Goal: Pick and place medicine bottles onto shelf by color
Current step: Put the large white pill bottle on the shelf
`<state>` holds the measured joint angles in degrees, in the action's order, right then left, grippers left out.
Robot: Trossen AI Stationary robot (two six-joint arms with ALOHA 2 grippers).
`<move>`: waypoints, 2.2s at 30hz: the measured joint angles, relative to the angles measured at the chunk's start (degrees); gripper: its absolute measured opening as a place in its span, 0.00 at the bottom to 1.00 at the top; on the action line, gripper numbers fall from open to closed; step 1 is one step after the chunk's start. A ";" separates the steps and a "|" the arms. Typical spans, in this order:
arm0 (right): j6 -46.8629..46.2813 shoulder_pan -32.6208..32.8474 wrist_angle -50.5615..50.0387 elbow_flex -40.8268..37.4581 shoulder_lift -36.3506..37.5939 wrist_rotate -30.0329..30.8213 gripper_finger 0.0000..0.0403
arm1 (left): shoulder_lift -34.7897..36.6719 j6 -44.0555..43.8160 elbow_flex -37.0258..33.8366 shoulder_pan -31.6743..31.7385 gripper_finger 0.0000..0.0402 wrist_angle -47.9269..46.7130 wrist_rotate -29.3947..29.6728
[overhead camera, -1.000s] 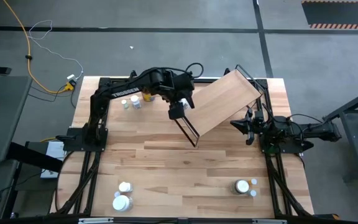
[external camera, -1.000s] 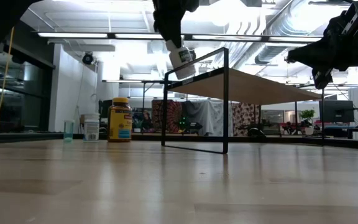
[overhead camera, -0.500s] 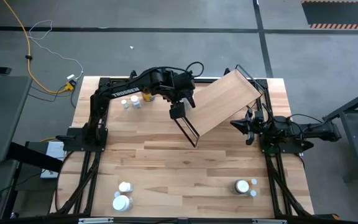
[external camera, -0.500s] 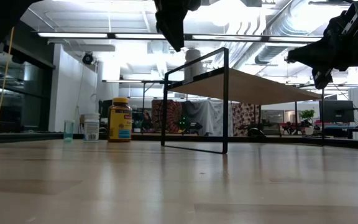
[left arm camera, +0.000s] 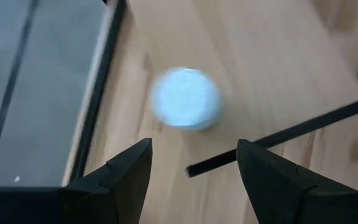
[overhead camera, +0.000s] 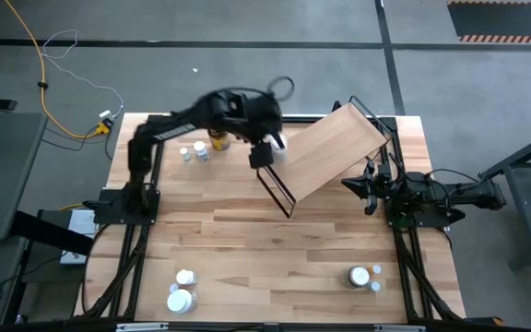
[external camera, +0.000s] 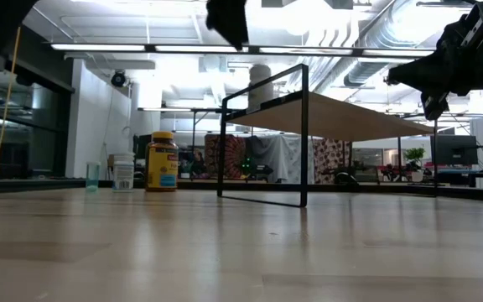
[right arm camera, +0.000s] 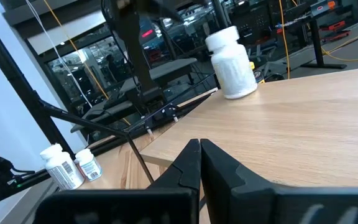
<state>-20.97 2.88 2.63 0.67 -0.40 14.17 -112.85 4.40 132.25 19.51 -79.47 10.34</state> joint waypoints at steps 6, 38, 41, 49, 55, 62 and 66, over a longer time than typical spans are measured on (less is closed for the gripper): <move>0.00 0.01 0.00 0.00 0.00 0.00 0.00 | 10.07 -4.44 -3.67 2.66 0.48 6.91 -3.71; -6.85 0.01 2.79 -0.01 -0.06 0.89 0.00 | 82.68 -21.83 -93.94 -8.24 0.00 76.23 -2.24; -20.06 0.02 10.07 -0.01 0.02 5.01 0.00 | 83.52 -21.83 -93.94 -8.31 0.00 76.25 -2.24; -23.30 0.01 36.06 0.47 -2.69 9.41 0.00 | 83.64 -21.83 -93.94 -8.31 0.00 76.19 -2.22; -19.21 -0.01 24.95 15.41 -18.66 9.86 0.00 | 83.64 -21.79 -93.94 -8.31 0.00 76.16 -0.71; -25.82 -5.02 -4.53 36.61 -44.76 9.58 0.00 | 83.64 -21.80 -93.94 -8.29 0.01 76.12 0.25; -27.20 -11.83 -11.58 43.96 -56.26 4.90 0.00 | 83.61 -21.79 -93.94 -8.29 0.01 76.08 0.29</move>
<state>-48.17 -8.95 -8.95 44.63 -56.67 19.08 -29.23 -17.39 38.30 11.22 -3.40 10.63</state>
